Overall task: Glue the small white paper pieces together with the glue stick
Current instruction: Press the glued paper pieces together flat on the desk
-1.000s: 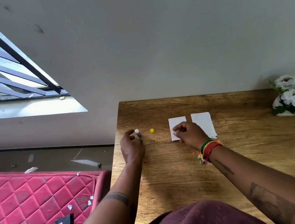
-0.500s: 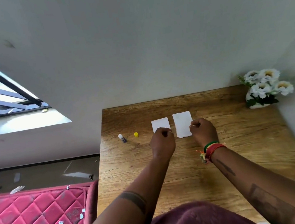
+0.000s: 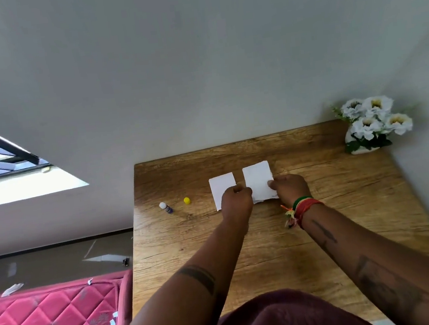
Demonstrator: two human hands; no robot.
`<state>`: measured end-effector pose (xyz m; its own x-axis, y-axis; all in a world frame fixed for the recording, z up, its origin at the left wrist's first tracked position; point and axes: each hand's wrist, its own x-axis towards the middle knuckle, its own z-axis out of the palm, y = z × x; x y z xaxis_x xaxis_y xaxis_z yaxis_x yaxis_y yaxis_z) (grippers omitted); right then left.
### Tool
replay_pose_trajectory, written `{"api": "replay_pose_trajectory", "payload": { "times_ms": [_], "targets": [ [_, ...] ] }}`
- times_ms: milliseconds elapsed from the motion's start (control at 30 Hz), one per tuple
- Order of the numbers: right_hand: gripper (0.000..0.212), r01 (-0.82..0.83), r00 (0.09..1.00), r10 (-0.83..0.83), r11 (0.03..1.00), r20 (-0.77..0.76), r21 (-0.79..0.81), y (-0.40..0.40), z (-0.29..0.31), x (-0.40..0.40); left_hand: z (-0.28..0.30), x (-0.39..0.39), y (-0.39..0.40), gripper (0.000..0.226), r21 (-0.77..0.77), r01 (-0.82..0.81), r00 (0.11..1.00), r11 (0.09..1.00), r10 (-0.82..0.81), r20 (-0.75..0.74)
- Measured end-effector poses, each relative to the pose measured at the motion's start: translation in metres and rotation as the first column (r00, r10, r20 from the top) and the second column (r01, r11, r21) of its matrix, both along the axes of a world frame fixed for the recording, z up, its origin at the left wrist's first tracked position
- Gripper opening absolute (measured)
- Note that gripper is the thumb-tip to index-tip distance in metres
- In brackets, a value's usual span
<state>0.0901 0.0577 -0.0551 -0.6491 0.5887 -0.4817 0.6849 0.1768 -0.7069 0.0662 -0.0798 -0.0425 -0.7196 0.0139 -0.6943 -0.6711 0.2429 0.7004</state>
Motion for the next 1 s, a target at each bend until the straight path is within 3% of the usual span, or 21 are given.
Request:
{"api": "replay_pose_trajectory", "payload": {
  "times_ms": [133, 267, 367, 433, 667, 867, 1000],
  "targets": [
    [0.021, 0.010, 0.998, -0.012, 0.999, -0.056, -0.041, -0.010, 0.003, -0.002, -0.002, -0.003, -0.004, 0.022, 0.074, -0.047, 0.999, 0.996, 0.047, -0.003],
    [0.016, 0.012, 0.987, -0.042, 0.981, -0.153, -0.194, -0.024, 0.008, -0.006, 0.005, -0.012, -0.022, 0.024, -0.109, -0.150, 0.975, 0.983, 0.129, -0.179],
    [0.011, -0.058, 0.980, 0.011, 0.970, -0.197, -0.238, -0.037, 0.011, -0.011, 0.001, -0.020, -0.047, 0.022, -0.072, -0.227, 0.961, 0.971, 0.211, -0.180],
    [0.013, -0.098, 0.979, 0.051, 0.967, -0.200, -0.233, -0.048, 0.009, -0.015, -0.003, -0.024, -0.061, 0.023, -0.086, -0.186, 0.969, 0.979, 0.169, -0.180],
    [0.040, -0.193, 0.976, 0.195, 0.981, -0.099, 0.030, -0.077, 0.003, -0.026, -0.014, -0.031, -0.084, 0.020, -0.263, -0.067, 0.970, 0.963, 0.001, -0.244],
    [0.056, -0.381, 0.918, 0.395, 0.901, -0.028, 0.208, -0.080, -0.009, -0.027, -0.021, -0.026, -0.087, 0.030, -0.398, 0.111, 0.923, 0.911, -0.243, -0.297],
    [0.054, -0.467, 0.882, 0.468, 0.845, 0.063, 0.262, -0.080, -0.018, -0.024, -0.025, -0.024, -0.089, 0.036, -0.463, 0.173, 0.872, 0.869, -0.354, -0.338]
  ]
}}
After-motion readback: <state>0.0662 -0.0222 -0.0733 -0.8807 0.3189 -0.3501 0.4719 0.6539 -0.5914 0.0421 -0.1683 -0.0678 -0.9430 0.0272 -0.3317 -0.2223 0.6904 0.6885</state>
